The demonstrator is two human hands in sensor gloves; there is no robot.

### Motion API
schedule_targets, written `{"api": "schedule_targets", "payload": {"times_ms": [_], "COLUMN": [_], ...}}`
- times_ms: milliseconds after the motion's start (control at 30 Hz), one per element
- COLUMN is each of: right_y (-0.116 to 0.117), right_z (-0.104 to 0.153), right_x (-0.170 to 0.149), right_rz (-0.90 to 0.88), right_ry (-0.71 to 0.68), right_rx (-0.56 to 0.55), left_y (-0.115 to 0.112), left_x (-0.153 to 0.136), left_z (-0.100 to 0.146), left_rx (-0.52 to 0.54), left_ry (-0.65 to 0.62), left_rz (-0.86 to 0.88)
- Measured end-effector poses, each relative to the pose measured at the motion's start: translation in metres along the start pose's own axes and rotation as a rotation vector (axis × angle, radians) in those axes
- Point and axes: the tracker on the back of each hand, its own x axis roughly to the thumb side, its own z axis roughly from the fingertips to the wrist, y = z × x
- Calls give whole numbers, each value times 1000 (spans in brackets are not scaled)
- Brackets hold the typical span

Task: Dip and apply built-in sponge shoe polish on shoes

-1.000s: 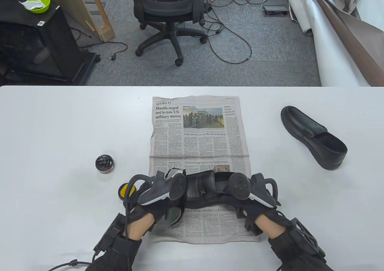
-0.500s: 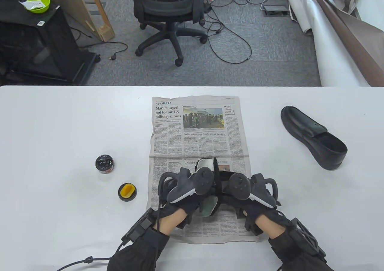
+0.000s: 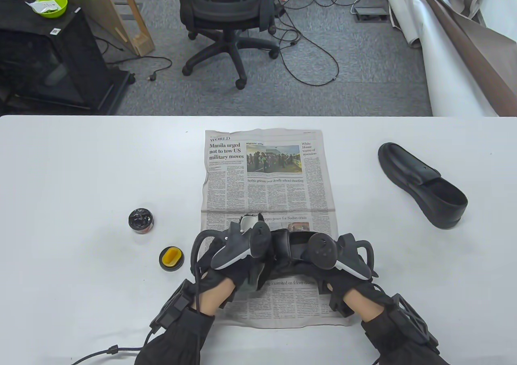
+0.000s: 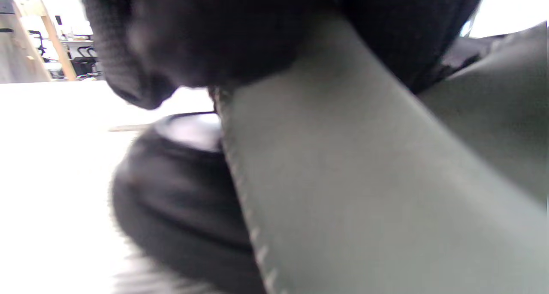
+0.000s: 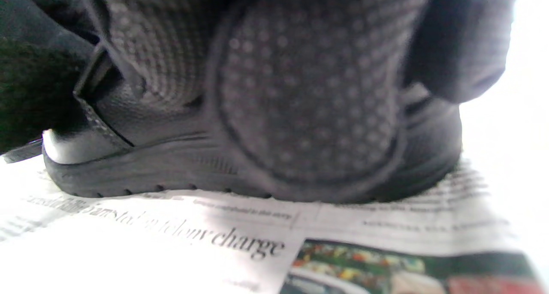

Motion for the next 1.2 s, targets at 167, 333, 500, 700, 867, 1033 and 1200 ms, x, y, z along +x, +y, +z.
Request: {"api": "schedule_targets", "payload": {"times_ms": [167,333,500,700,867,1033,1200], "right_y": [0,0,0,0,0,0,0], "right_z": [0,0,0,0,0,0,0], "right_x": [0,0,0,0,0,0,0], "right_rz": [0,0,-2,-1,-1,1,2], "right_ry": [1,2,1,3,-1,-3,2], "right_rx": [0,-1,1,-1,0,-3,-3], "left_y": [1,4,19,31,25,24,18], "left_x": [-24,-41,-34,14,36,25,6], "left_z": [-3,-5,-2,-14,-40,-45,-44], "left_rx": [-77,-133,1,87,-41,-108,-159], "left_ry": [59,123,116,-97,-100,-65,-7], "left_rz": [4,-1,1,213,140,159,82]}}
